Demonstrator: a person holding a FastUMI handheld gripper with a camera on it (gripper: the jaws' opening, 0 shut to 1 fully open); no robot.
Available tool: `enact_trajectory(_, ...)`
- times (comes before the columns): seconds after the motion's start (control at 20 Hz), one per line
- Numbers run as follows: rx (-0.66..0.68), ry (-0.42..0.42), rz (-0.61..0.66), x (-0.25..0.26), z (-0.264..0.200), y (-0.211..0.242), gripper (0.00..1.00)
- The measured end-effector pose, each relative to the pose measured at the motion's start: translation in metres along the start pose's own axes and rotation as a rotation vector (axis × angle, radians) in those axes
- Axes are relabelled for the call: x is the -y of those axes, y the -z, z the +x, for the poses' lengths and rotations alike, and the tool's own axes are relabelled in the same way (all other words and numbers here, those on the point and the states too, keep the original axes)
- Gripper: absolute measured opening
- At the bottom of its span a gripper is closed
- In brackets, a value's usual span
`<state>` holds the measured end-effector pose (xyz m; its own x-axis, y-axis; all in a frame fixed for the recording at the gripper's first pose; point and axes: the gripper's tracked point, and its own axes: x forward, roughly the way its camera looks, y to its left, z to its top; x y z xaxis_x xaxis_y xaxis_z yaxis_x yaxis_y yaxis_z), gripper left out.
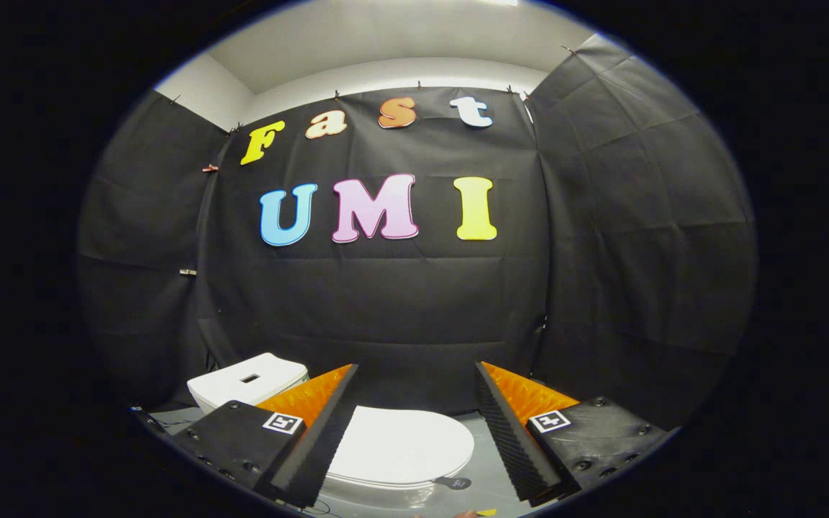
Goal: Open the toilet lid.
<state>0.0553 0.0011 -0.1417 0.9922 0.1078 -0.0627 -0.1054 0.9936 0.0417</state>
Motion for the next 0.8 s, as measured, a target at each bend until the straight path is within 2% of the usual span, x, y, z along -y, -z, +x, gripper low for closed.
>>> enact_trajectory(0.2, -0.075, -0.011, 0.002, 0.019, 0.019, 0.059, 0.99)
enact_trajectory(0.45, -0.187, 0.018, 0.065, 0.055, 0.036, 0.129, 0.99)
enact_trajectory(0.65, -0.290, 0.045, 0.150, 0.086, 0.047, 0.183, 0.98)
enact_trajectory(0.8, -0.385, 0.037, 0.294, 0.097, 0.052, 0.223, 0.99)
